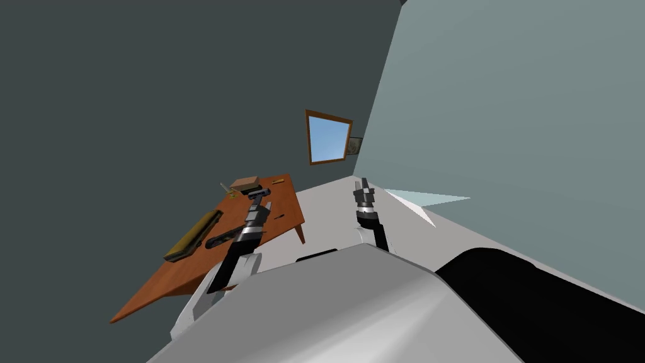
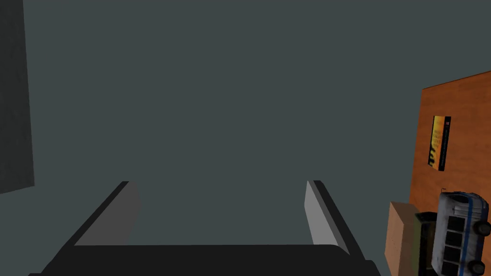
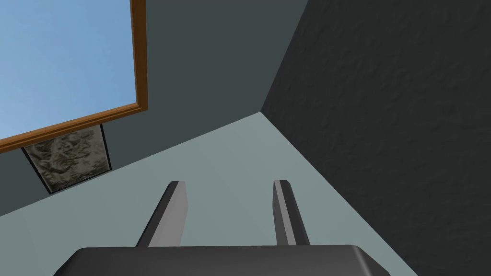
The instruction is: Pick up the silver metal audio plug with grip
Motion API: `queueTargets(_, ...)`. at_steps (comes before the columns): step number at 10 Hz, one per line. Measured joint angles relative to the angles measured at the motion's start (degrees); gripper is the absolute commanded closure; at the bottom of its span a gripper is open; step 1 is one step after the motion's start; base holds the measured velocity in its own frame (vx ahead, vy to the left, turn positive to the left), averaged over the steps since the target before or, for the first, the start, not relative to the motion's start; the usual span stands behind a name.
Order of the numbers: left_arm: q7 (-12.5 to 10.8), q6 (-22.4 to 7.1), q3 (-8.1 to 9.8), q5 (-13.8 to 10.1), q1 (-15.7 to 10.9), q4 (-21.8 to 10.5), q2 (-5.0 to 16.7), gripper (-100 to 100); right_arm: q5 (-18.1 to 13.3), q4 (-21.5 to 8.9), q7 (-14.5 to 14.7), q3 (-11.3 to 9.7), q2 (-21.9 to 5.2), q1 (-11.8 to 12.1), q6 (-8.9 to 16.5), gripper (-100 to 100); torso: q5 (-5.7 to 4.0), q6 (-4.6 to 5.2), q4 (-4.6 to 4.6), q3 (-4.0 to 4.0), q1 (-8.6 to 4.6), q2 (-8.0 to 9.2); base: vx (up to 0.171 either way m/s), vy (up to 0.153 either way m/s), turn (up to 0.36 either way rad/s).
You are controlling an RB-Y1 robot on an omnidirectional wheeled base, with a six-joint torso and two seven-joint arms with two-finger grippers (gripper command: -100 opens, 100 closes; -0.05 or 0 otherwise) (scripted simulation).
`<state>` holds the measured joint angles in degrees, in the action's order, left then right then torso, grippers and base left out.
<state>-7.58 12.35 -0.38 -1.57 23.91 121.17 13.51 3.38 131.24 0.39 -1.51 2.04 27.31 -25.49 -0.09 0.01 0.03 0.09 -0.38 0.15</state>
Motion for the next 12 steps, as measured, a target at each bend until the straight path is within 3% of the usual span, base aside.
queueTargets(6,-0.26,-7.59,3.04,-3.96,-3.54,-8.07,5.90,-100,0.00,0.00,0.00,0.00,0.00,0.00,0.00,0,0.02,0.01,-0.02,-0.06,0.11,-0.11,-0.010,-0.068,-0.078)
queueTargets(9,0.20,-11.58,4.23,-5.95,-5.91,-13.58,8.07,-100,0.00,0.00,0.00,0.00,0.00,0.00,0.00,0,0.02,0.00,-0.03,-0.08,0.11,-0.14,0.001,-0.070,-0.084)
queueTargets(12,0.60,-15.64,5.27,-7.60,-6.46,-16.46,9.63,-100,0.00,0.00,0.00,0.01,-0.01,0.01,0.00,0,0.05,-0.02,-0.03,-0.09,0.27,-0.16,0.011,-0.042,-0.071)
